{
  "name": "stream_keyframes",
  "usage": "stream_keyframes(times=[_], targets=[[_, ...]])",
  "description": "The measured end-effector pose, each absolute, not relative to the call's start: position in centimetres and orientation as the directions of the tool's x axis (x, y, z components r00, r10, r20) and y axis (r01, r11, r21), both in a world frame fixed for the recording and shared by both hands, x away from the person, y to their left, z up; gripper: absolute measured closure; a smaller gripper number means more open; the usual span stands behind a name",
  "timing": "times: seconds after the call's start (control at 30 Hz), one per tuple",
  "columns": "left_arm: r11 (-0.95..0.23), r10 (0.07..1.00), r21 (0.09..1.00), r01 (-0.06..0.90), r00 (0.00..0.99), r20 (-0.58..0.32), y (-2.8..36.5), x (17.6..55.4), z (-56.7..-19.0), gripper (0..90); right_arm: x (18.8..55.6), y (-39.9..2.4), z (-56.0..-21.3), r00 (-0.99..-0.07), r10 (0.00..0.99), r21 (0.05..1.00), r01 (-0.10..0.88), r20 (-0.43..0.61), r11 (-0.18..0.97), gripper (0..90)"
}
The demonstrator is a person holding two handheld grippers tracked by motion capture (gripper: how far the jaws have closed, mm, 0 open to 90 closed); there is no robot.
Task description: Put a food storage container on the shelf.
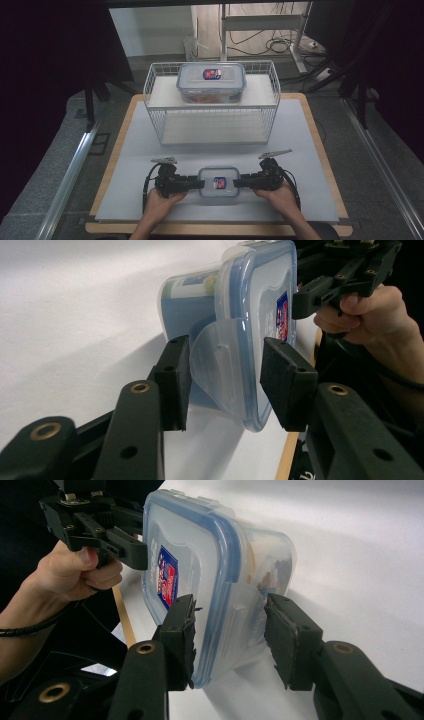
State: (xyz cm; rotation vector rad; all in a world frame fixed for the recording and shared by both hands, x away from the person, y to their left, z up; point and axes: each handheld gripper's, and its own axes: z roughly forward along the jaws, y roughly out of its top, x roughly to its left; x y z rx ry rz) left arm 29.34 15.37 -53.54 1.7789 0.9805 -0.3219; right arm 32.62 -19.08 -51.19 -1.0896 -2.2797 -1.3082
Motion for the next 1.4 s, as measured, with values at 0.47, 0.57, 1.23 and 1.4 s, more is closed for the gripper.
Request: stream_keyframes(times=[0.47, 0.57, 1.23, 1.4], targets=[[-0.073, 0.471, 0.653, 0.753, 0.604, -0.643, 15.0, 29.7, -52.8, 57.8, 32.5, -19.2, -50.5, -0.655, 0.503, 0.624, 0.737, 0.564, 0.260, 54.9], [-0.051, 0.462, 0.657, 0.752, 0.601, -0.652, 15.3, 29.9, -52.3, 57.9, 32.4, -19.2, -50.2, -0.658, 0.501, 0.637, 0.731, 0.562, 0.245, 55.2], [-0.036, 0.476, 0.707, 0.706, 0.634, -0.609, 16.3, 31.5, -46.9, 57.5, 33.9, -19.1, -46.3, -0.693, 0.424, 0.701, 0.693, 0.583, 0.169, 58.7], [-0.036, 0.486, 0.726, 0.687, 0.647, -0.588, 16.4, 31.9, -44.7, 57.5, 34.7, -19.0, -44.3, -0.698, 0.413, 0.711, 0.686, 0.585, 0.153, 58.6]])
